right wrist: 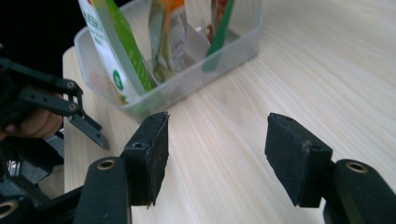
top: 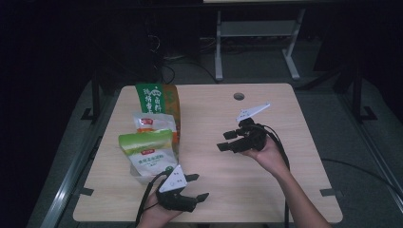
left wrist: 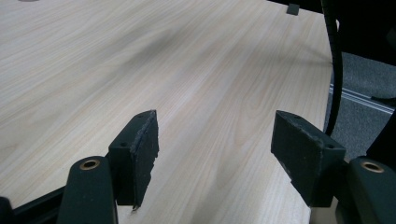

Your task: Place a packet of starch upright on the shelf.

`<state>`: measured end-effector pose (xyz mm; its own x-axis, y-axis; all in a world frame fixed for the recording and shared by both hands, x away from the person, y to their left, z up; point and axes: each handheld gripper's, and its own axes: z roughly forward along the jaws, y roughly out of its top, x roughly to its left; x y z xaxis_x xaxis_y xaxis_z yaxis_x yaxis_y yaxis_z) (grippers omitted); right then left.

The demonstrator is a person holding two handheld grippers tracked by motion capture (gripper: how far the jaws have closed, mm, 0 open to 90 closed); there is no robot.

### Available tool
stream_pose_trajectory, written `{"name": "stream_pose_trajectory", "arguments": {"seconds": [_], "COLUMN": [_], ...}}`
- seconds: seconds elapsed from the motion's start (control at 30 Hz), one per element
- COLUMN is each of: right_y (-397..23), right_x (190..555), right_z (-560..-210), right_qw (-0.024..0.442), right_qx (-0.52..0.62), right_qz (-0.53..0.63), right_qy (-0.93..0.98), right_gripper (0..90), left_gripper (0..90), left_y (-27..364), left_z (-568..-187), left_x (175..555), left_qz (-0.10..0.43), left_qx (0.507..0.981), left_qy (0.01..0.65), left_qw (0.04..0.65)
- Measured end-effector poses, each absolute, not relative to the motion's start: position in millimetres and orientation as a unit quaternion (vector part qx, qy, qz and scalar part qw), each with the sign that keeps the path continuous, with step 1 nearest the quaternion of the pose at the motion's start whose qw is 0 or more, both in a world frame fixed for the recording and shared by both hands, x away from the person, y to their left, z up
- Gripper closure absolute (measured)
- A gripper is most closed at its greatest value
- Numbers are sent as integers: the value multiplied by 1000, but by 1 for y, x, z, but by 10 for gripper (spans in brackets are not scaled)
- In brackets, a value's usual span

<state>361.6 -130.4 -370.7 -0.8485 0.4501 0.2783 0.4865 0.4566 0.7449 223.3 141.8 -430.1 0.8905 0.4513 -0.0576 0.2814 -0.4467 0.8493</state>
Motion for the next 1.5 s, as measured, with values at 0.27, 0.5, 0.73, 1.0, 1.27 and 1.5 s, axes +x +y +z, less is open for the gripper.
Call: {"name": "stream_pose_trajectory", "arguments": {"seconds": [0.27, 0.5, 0.73, 1.0, 1.27, 1.5], "right_y": [-149, -165, -180, -195, -211, -220], "right_x": [354, 348, 342, 333, 325, 318], "right_z": [-375, -383, -389, -398, -408, -411], "right_qw": [15, 14, 10, 8, 10, 11], "right_qx": [-291, -310, -323, -336, -352, -364], "right_qz": [-451, -452, -453, -453, -450, -448], "right_qy": [-844, -836, -831, -826, -820, -816], "right_gripper": [382, 375, 371, 367, 365, 360], "left_gripper": [321, 319, 320, 320, 320, 320], "left_y": [141, 142, 142, 143, 144, 144], "left_z": [-430, -431, -431, -430, -430, -430], "left_x": [224, 225, 225, 226, 227, 227], "left_qz": [90, 90, 89, 88, 90, 91], "left_qx": [847, 847, 844, 844, 846, 845], "left_qy": [215, 217, 220, 221, 219, 221], "left_qw": [478, 477, 481, 481, 477, 479]}}
